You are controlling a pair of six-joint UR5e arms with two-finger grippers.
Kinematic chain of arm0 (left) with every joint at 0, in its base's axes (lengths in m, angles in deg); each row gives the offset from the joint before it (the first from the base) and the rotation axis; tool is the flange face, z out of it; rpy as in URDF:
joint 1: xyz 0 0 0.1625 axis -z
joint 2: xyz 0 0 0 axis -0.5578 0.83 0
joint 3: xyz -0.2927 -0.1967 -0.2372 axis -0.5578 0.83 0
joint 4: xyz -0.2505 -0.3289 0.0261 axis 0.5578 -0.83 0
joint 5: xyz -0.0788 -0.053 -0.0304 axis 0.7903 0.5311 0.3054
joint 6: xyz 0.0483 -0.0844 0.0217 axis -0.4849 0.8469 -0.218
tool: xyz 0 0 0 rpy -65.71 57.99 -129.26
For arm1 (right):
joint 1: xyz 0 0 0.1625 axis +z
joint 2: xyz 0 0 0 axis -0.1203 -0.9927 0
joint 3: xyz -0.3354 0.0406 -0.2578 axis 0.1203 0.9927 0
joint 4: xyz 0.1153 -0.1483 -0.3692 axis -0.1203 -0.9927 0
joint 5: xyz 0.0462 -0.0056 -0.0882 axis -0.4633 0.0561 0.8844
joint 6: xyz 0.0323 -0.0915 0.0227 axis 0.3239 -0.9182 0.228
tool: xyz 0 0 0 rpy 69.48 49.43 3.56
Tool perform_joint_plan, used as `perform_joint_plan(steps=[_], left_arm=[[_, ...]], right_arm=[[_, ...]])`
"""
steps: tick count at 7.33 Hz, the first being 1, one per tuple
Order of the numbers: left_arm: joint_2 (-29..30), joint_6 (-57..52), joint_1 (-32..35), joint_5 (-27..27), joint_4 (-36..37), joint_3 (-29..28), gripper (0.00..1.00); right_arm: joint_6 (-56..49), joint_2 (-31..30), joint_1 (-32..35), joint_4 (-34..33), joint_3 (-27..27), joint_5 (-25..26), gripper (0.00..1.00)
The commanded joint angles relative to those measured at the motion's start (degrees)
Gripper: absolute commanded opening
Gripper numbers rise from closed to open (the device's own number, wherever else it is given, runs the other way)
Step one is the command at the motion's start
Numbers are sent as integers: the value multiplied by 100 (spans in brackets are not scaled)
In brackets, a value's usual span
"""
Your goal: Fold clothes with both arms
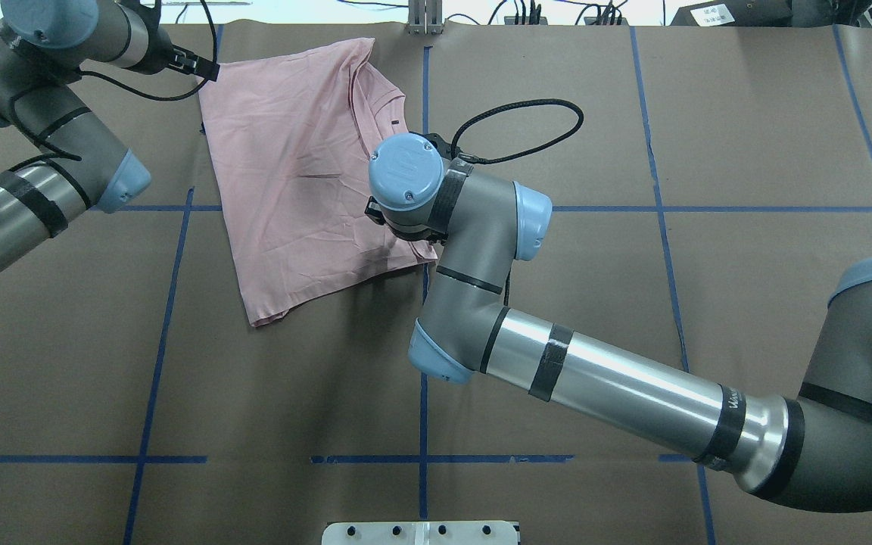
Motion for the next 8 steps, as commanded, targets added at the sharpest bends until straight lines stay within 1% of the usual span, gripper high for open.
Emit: perform_joint_plan(steps=[1, 2, 3, 4, 5, 6, 8], left_arm=[[-19, 5, -2, 0, -21, 4, 100], [-19, 5, -11, 0, -21, 4, 100], [-19, 5, -11, 0, -21, 4, 100], [-19, 5, -11, 0, -21, 4, 100], [-19, 13, -11, 0, -21, 4, 100], [-19, 13, -28, 0, -21, 4, 100], [-19, 22, -46, 0, -30, 4, 100]], right_arm=[[44, -38, -107, 1, -4, 11, 63], [61, -56, -124, 1, -4, 19, 63], [62, -82, -133, 1, -4, 19, 56], [62, -91, -133, -8, 5, 19, 38], [88, -82, -133, -8, -4, 19, 6], [262, -82, -133, -8, -4, 63, 0], [430, -74, -133, 1, -13, 125, 0]])
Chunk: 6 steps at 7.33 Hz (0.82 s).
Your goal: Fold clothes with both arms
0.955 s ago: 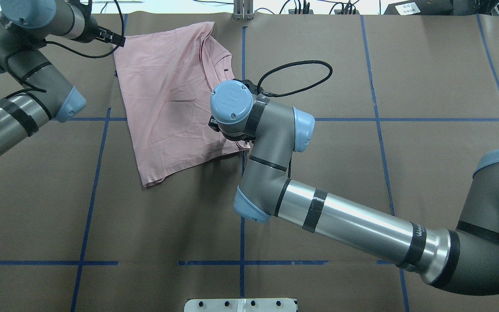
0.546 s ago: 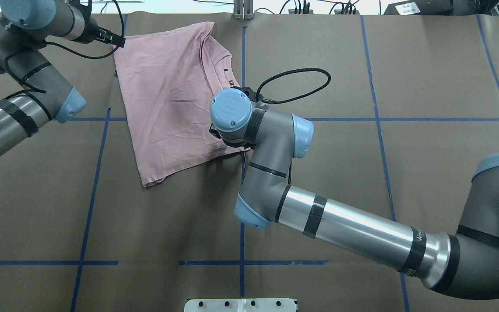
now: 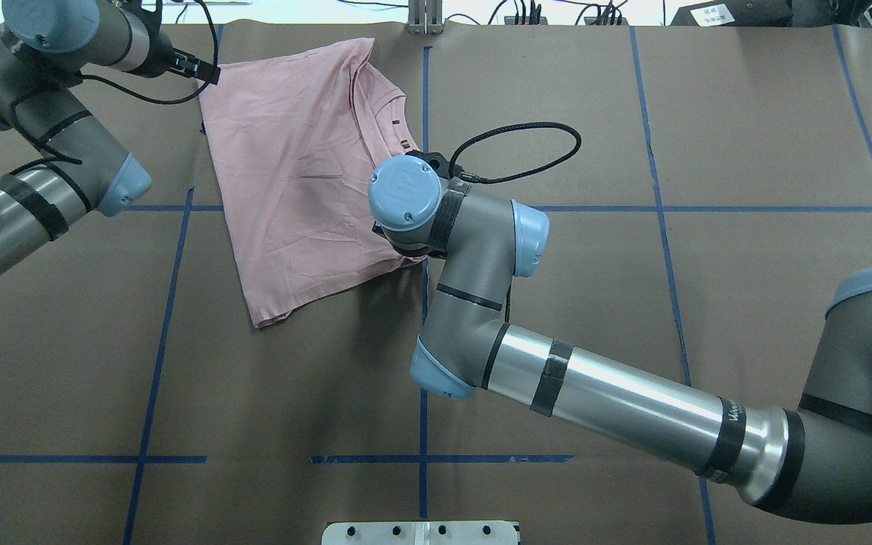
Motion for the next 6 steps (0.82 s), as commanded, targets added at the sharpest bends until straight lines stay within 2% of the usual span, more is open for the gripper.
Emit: perform_joint_plan(steps=[1, 2, 3, 6], left_arm=[[0, 73, -21, 0, -3, 9, 100], [-113, 74, -56, 0, -3, 139, 100], [-140, 83, -73, 9, 58, 262, 100], [-176, 91, -109, 18, 76, 386, 100]], right_arm=[[126, 7, -9, 7, -10, 75, 0], [118, -28, -9, 7, -157, 84, 0], [101, -324, -1, -2, -611, 84, 0], [118, -1913, -35, -11, -2605, 188, 0]])
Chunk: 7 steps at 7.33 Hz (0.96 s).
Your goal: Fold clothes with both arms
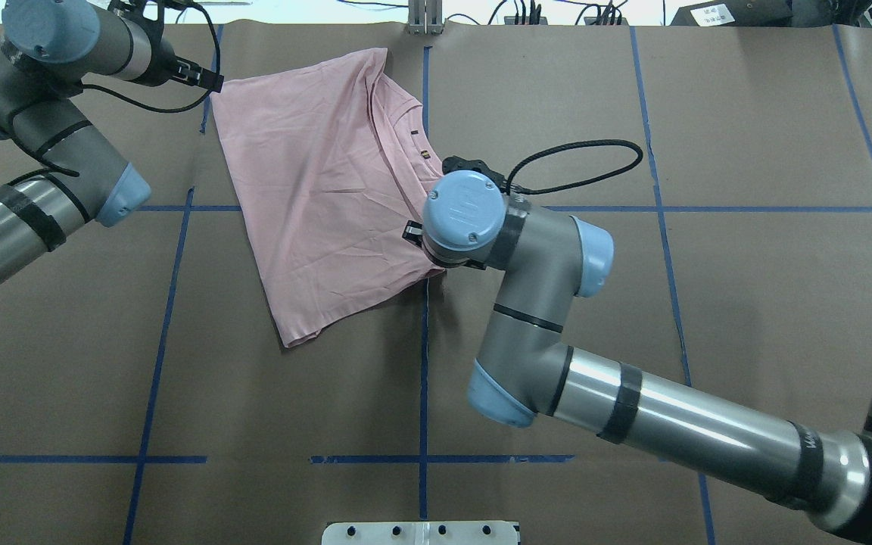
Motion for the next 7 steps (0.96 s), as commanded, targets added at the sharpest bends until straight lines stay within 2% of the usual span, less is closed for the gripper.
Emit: perform_joint_plan(steps=[1, 3, 4, 6, 7], left_arm=[[-56, 7, -42, 7, 16, 109, 100], [-240, 251, -112, 51, 25, 476, 100], [-337, 436, -165, 216, 34, 670, 100], [-592, 1198, -279, 576, 34, 1223, 100], [-1063, 1760, -619, 613, 34, 1896, 100]], right_arm=[[23, -1128, -420, -99, -1570, 550, 0], [791, -1736, -1376, -310, -2461, 1594, 0], [987, -1782, -1886, -520, -2613, 2192, 0], [1332, -1748, -2286, -557, -2658, 2513, 0], [1332, -1747, -2287, -557, -2658, 2515, 0]])
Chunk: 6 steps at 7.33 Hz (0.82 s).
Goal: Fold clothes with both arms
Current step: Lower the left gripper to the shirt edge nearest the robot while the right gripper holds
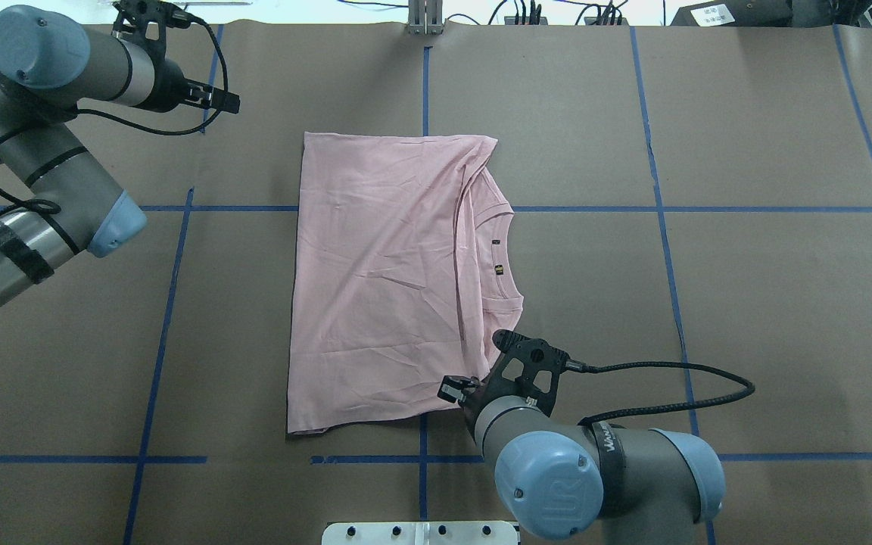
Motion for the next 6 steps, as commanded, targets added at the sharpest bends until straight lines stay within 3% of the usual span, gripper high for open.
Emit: perform_joint_plan(steps=[1, 2, 3, 5, 6], left_arm=[[-1039, 1057, -670, 125, -2, 1536, 100], [-1698, 1792, -1152, 11, -2, 2381, 100], [-2218, 2443, -1801, -555, 59, 3059, 100], [-2408, 3621, -2805, -1252, 759, 3662, 100], [-2399, 4219, -3349, -1734, 876, 3681, 93]], right_arm=[[64, -1, -111, -16, -33, 113, 0], [64, -10, -111, -16, -85, 113, 0], [72, -10, -111, -16, -94, 113, 0], [64, -27, -102, -16, -94, 122, 0], [72, -27, -102, -16, -94, 122, 0]])
